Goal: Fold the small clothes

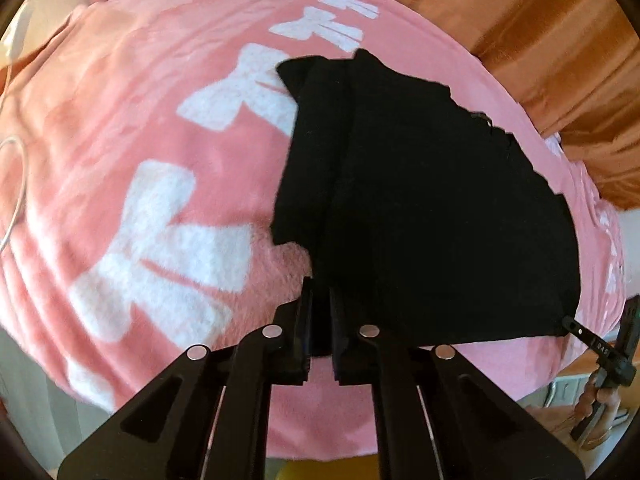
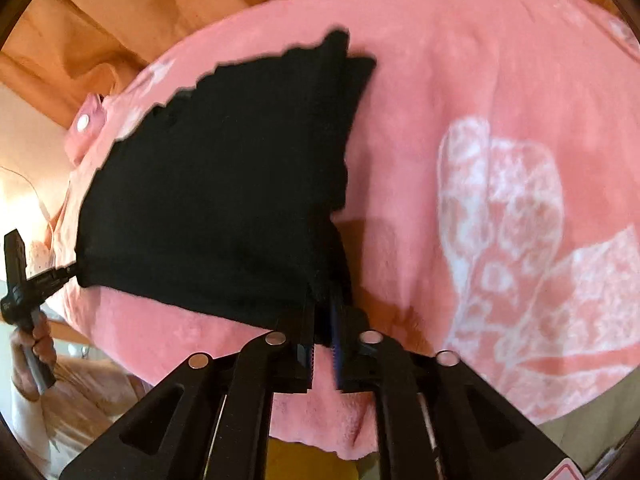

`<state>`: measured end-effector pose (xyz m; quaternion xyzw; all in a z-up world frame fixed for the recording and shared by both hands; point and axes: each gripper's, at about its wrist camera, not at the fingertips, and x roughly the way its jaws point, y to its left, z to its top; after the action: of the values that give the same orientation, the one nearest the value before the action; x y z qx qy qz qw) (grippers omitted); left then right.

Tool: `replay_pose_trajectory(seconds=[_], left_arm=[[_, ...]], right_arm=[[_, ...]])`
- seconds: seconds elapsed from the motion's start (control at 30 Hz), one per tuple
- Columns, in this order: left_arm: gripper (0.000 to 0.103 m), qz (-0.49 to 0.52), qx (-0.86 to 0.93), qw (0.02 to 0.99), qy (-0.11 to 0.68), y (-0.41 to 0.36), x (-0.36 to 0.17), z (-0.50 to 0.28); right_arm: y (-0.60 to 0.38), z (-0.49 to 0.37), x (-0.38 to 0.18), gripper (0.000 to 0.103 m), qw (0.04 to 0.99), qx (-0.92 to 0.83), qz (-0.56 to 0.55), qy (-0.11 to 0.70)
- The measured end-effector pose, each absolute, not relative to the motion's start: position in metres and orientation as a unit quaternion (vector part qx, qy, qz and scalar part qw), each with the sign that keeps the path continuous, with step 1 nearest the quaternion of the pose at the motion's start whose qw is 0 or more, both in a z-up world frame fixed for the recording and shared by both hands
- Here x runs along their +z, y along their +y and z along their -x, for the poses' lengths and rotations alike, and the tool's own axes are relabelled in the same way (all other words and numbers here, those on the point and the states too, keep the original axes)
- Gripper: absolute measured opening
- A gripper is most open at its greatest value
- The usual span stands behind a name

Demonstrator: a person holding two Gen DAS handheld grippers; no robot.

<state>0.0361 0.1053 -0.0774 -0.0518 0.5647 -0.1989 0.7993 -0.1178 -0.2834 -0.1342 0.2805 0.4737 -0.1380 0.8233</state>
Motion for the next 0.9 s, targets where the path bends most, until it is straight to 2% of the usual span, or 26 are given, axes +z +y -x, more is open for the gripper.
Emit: replay_pose_trajectory(seconds=[0.07, 0.1, 0.13, 0.17, 0.2, 0.23, 0.3, 0.4, 0.43, 0.47, 0.5, 0.53, 0.57, 0.7, 0.83, 0.9], left_arm=[[0.01, 0.058, -0.211, 0.811, 0.542, 0.105, -0.056, -0.034], [0.018, 0.057, -0.218, 0.815, 0.533, 0.101, -0.047, -0.037], [0.037, 0.054, -0.224, 0.822, 0.521, 0.095, -0.035, -0.042], [0.049, 0.05, -0.221, 0.829, 0.511, 0.088, -0.027, -0.048], [0.071, 0.042, -0.21, 0.841, 0.497, 0.078, -0.018, -0.059], [0.079, 0.031, -0.21, 0.847, 0.487, 0.066, -0.013, -0.072], [0.079, -0.002, -0.21, 0.848, 0.486, 0.041, -0.018, -0.1], [0.076, -0.011, -0.192, 0.843, 0.503, 0.021, -0.046, -0.144], [0.06, 0.001, -0.192, 0.834, 0.518, 0.018, -0.057, -0.156], [0.052, 0.011, -0.196, 0.825, 0.53, 0.015, -0.064, -0.163], [0.031, 0.02, -0.196, 0.818, 0.54, 0.013, -0.072, -0.171], [0.011, 0.021, -0.192, 0.827, 0.529, 0.015, -0.069, -0.174], [0.003, 0.022, -0.197, 0.83, 0.521, 0.014, -0.064, -0.177], [0.003, 0.044, -0.195, 0.841, 0.503, 0.02, -0.054, -0.188], [0.004, 0.039, -0.172, 0.832, 0.527, 0.021, -0.077, -0.201], [0.006, 0.026, -0.166, 0.833, 0.527, 0.019, -0.066, -0.194]], right_arm=[[-0.288, 0.121, -0.115, 0.031, 0.832, -0.145, -0.283, 0.454], [-0.29, 0.12, -0.105, 0.035, 0.839, -0.147, -0.278, 0.444], [-0.292, 0.114, -0.097, 0.045, 0.845, -0.148, -0.27, 0.438], [-0.295, 0.101, -0.084, 0.054, 0.854, -0.152, -0.251, 0.429], [-0.298, 0.09, -0.078, 0.057, 0.86, -0.154, -0.239, 0.425], [-0.302, 0.074, -0.074, 0.06, 0.865, -0.147, -0.224, 0.424], [-0.31, 0.043, -0.077, 0.062, 0.865, -0.14, -0.21, 0.434], [-0.325, -0.001, -0.098, 0.063, 0.854, -0.167, -0.203, 0.449], [-0.333, -0.015, -0.106, 0.063, 0.853, -0.176, -0.202, 0.448], [-0.337, -0.023, -0.111, 0.06, 0.851, -0.178, -0.202, 0.451], [-0.341, -0.031, -0.115, 0.049, 0.85, -0.172, -0.204, 0.455], [-0.343, -0.033, -0.114, 0.0, 0.849, -0.165, -0.208, 0.457], [-0.345, -0.035, -0.11, 0.003, 0.851, -0.154, -0.224, 0.449], [-0.343, -0.031, -0.082, 0.003, 0.879, -0.155, -0.218, 0.395], [-0.365, -0.043, -0.132, 0.003, 0.833, -0.188, -0.236, 0.463], [-0.364, -0.036, -0.12, 0.008, 0.831, -0.2, -0.244, 0.459]])
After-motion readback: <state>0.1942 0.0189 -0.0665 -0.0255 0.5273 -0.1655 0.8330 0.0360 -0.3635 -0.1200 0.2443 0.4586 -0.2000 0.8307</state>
